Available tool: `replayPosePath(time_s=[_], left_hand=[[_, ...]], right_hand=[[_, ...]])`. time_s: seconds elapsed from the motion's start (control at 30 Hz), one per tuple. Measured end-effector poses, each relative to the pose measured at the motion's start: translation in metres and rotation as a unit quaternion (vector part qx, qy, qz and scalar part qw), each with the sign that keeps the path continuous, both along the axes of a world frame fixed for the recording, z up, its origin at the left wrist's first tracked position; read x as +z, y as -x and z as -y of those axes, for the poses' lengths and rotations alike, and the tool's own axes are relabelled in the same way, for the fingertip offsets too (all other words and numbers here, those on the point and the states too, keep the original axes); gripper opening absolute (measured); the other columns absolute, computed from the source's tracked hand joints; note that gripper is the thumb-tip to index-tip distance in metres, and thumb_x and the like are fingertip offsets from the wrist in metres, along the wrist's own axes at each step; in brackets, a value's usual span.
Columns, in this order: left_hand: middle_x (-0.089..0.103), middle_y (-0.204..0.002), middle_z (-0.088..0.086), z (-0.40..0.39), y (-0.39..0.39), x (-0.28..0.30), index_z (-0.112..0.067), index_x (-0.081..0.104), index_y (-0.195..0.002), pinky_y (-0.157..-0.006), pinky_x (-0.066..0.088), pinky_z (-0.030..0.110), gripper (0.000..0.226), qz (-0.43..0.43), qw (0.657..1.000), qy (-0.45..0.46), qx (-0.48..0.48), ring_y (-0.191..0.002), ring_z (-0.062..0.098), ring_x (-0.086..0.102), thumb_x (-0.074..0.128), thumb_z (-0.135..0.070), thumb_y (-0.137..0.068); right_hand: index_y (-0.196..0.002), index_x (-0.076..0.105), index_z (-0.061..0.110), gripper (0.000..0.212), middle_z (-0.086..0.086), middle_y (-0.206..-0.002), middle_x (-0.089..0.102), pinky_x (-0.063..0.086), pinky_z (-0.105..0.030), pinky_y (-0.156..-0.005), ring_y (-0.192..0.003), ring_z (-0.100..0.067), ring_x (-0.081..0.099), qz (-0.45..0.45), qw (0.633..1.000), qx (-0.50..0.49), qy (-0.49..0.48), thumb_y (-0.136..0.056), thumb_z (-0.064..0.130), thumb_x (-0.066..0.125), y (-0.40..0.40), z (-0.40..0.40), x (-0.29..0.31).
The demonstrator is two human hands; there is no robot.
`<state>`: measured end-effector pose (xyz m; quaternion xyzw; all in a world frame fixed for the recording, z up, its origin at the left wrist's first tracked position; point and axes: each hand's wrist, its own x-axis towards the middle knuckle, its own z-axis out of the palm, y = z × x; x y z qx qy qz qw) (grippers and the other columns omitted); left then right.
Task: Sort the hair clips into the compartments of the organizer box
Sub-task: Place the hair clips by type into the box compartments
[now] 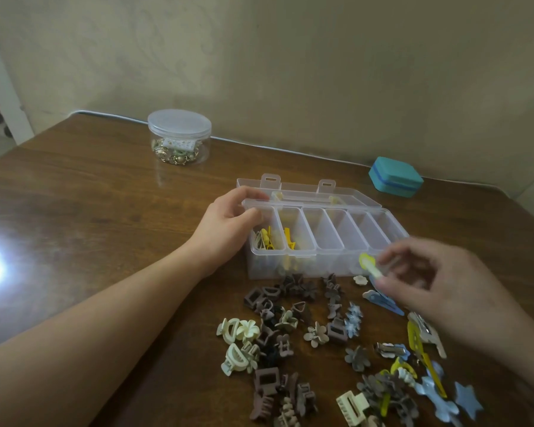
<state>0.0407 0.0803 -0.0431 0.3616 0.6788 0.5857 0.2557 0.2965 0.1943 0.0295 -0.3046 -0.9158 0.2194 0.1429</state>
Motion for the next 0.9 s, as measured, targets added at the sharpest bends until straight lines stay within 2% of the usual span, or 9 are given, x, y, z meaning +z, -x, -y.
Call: replayPosePath(time_s=[0.13, 0.27, 0.37, 0.47, 0.53, 0.63, 0.77, 0.83, 0.9], left_hand=[[0.076, -0.096, 0.007, 0.000, 0.000, 0.000, -0.030, 0.067, -0.111, -0.095, 0.055, 0.055, 0.044, -0.001, 1.000, 0.002, 0.005, -0.094, 0.022, 0.073, 0.060, -0.037, -0.068], [0.076, -0.097, 0.005, 0.001, 0.000, 0.001, -0.030, 0.067, -0.111, -0.095, 0.056, 0.052, 0.043, -0.007, 1.000, 0.006, 0.001, -0.093, 0.019, 0.073, 0.059, -0.036, -0.070], [0.076, -0.096, 0.004, 0.001, -0.001, 0.002, -0.030, 0.067, -0.110, -0.094, 0.056, 0.051, 0.042, -0.007, 1.000, 0.005, 0.003, -0.092, 0.017, 0.072, 0.059, -0.034, -0.070], [0.076, -0.095, 0.006, 0.001, -0.001, 0.001, -0.031, 0.068, -0.108, -0.094, 0.055, 0.054, 0.046, -0.006, 1.000, 0.002, 0.006, -0.091, 0.019, 0.072, 0.060, -0.041, -0.064], [0.076, -0.095, 0.007, 0.001, -0.001, 0.001, -0.032, 0.068, -0.108, -0.094, 0.055, 0.055, 0.051, -0.003, 1.000, 0.001, 0.004, -0.093, 0.022, 0.073, 0.059, -0.046, -0.060], [0.077, -0.095, 0.007, 0.000, -0.001, 0.000, -0.032, 0.068, -0.108, -0.095, 0.055, 0.056, 0.052, -0.001, 1.000, 0.000, 0.003, -0.093, 0.022, 0.073, 0.059, -0.047, -0.059], [0.077, -0.094, 0.005, 0.000, -0.001, 0.001, -0.032, 0.068, -0.108, -0.095, 0.055, 0.053, 0.053, -0.005, 1.000, 0.004, 0.006, -0.091, 0.017, 0.073, 0.058, -0.048, -0.058], [0.077, -0.094, 0.003, 0.000, -0.001, 0.001, -0.032, 0.068, -0.110, -0.095, 0.055, 0.053, 0.050, -0.007, 1.000, 0.006, 0.006, -0.091, 0.017, 0.073, 0.059, -0.044, -0.062], [0.077, -0.094, 0.003, 0.000, -0.001, 0.002, -0.032, 0.068, -0.110, -0.095, 0.055, 0.053, 0.047, -0.009, 1.000, 0.008, 0.007, -0.092, 0.018, 0.073, 0.060, -0.042, -0.065]], right_hand=[[-0.077, 0.062, 0.028, 0.012, 0.006, -0.072, 0.064, 0.046, -0.016, -0.051, -0.064, -0.005, 0.057, -0.102, 0.994, 0.023, -0.029, -0.078, 0.025, 0.074, 0.045, -0.003, 0.003], [-0.075, 0.061, 0.030, 0.013, 0.012, -0.073, 0.061, 0.039, -0.019, -0.054, -0.063, 0.000, 0.053, -0.057, 0.992, 0.014, -0.108, -0.084, 0.039, 0.065, 0.080, -0.010, -0.014], [-0.076, 0.063, 0.029, 0.025, 0.013, -0.077, 0.058, 0.041, -0.022, -0.056, -0.068, -0.001, 0.051, -0.048, 0.987, 0.037, -0.147, -0.087, 0.049, 0.054, 0.081, -0.017, -0.024], [-0.077, 0.064, 0.024, 0.018, 0.012, -0.072, 0.057, 0.041, -0.015, -0.055, -0.065, -0.002, 0.052, -0.154, 0.973, 0.038, -0.168, -0.089, 0.036, 0.057, 0.059, -0.019, -0.015], [-0.078, 0.066, 0.020, 0.011, 0.011, -0.072, 0.059, 0.043, -0.010, -0.055, -0.068, -0.005, 0.056, -0.175, 0.970, 0.035, -0.165, -0.087, 0.026, 0.062, 0.036, -0.020, -0.008], [-0.083, 0.066, 0.030, 0.003, 0.017, -0.074, 0.062, 0.045, -0.009, -0.052, -0.070, -0.002, 0.059, -0.063, 0.988, 0.047, -0.132, -0.081, 0.031, 0.066, 0.004, -0.019, -0.014], [-0.102, 0.062, 0.048, 0.024, 0.031, -0.091, 0.055, 0.039, -0.015, -0.055, -0.074, 0.003, 0.054, 0.141, 0.965, 0.019, -0.218, -0.083, 0.058, 0.053, -0.013, -0.018, -0.036], [-0.103, 0.058, 0.051, 0.020, 0.029, -0.095, 0.052, 0.034, -0.013, -0.054, -0.076, 0.004, 0.051, 0.169, 0.961, -0.001, -0.218, -0.087, 0.058, 0.050, -0.011, -0.016, -0.042], [-0.091, 0.055, 0.052, 0.006, 0.028, -0.094, 0.056, 0.032, -0.013, -0.054, -0.073, 0.008, 0.049, 0.159, 0.968, -0.011, -0.194, -0.086, 0.054, 0.057, -0.008, -0.011, -0.040]])
